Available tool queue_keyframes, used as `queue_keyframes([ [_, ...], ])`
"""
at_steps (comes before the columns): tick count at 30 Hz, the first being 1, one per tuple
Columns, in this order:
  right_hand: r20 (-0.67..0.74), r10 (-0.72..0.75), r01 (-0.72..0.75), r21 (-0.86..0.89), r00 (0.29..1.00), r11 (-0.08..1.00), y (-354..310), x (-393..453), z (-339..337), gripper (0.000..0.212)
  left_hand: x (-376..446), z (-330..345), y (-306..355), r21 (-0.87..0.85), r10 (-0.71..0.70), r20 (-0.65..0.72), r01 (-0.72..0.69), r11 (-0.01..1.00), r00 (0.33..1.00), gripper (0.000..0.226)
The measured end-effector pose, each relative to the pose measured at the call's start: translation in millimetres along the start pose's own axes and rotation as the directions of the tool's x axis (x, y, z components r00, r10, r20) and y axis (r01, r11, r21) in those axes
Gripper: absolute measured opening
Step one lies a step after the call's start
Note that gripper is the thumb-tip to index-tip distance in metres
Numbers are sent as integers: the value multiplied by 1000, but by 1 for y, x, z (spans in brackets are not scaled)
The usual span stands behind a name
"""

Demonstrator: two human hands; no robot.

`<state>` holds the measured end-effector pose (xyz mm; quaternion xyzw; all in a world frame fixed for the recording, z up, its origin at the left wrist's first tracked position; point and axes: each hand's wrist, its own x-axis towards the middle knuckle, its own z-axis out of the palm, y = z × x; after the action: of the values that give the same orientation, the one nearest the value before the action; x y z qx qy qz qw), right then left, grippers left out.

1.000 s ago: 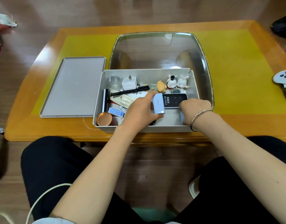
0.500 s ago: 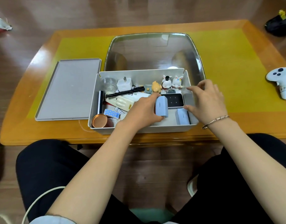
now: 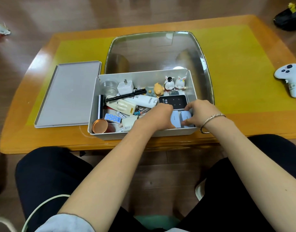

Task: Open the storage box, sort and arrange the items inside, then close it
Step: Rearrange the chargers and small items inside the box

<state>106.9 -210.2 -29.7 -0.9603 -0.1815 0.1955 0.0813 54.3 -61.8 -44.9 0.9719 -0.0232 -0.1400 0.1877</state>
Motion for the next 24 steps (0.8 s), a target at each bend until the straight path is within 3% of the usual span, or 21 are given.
queue_keyframes([
  [10,23,-64,64,-9,998,998,9,4,0,51,-20,0,3,-187,-38,11,39,982,999,73],
  [15,-2,-54,54,5,999,999,10,4,2,47,-27,8,6,-26,27,172,-23,999,985,87],
  [18,4,-57,57,5,998,998,9,4,3,47,-26,9,8,81,65,184,-81,993,981,86],
  [24,0,-81,81,-4,997,997,11,3,4,45,-24,16,6,34,19,118,-23,999,993,95],
])
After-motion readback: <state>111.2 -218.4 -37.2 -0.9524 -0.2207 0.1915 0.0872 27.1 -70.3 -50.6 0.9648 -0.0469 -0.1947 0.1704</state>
